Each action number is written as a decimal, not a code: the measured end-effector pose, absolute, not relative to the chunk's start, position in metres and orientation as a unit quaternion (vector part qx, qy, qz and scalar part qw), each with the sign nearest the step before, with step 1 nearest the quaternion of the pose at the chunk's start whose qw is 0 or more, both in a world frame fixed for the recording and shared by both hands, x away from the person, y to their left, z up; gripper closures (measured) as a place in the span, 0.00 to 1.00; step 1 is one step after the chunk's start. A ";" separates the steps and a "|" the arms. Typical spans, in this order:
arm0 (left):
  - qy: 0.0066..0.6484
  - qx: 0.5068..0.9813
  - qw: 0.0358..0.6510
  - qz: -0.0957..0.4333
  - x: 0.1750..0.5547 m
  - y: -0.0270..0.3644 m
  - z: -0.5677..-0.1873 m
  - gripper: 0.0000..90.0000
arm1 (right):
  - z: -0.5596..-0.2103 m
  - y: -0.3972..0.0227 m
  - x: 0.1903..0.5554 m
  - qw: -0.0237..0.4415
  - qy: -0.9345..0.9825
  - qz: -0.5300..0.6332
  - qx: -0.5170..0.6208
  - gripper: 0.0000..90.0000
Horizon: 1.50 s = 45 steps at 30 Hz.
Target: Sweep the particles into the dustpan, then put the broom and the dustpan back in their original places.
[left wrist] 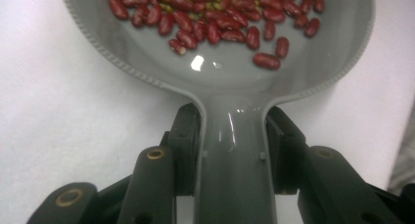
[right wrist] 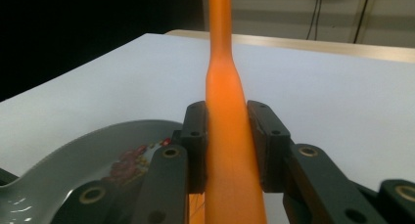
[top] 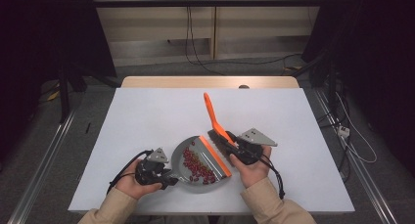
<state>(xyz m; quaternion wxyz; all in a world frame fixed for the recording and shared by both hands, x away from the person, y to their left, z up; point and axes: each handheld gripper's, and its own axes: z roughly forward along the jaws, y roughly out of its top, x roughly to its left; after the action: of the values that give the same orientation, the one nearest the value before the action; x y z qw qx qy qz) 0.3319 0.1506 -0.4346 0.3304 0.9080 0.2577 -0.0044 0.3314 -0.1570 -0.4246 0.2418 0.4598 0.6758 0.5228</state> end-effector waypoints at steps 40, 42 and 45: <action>0.469 0.781 0.386 0.144 0.360 0.217 -0.440 0.70 | -0.432 -0.253 0.335 0.314 0.652 0.472 0.503 0.79; 0.480 0.778 0.377 0.151 0.362 0.220 -0.440 0.70 | -0.432 -0.257 0.335 0.319 0.652 0.466 0.506 0.79; 0.493 0.773 0.366 0.160 0.365 0.224 -0.441 0.70 | -0.433 -0.264 0.337 0.332 0.652 0.454 0.509 0.79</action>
<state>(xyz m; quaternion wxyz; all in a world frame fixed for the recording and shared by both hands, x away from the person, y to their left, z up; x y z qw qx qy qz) 0.3646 0.2241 -0.4410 0.3655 0.7731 0.4930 0.1602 0.3366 -0.2639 -0.4326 0.3319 0.5087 0.6519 0.4540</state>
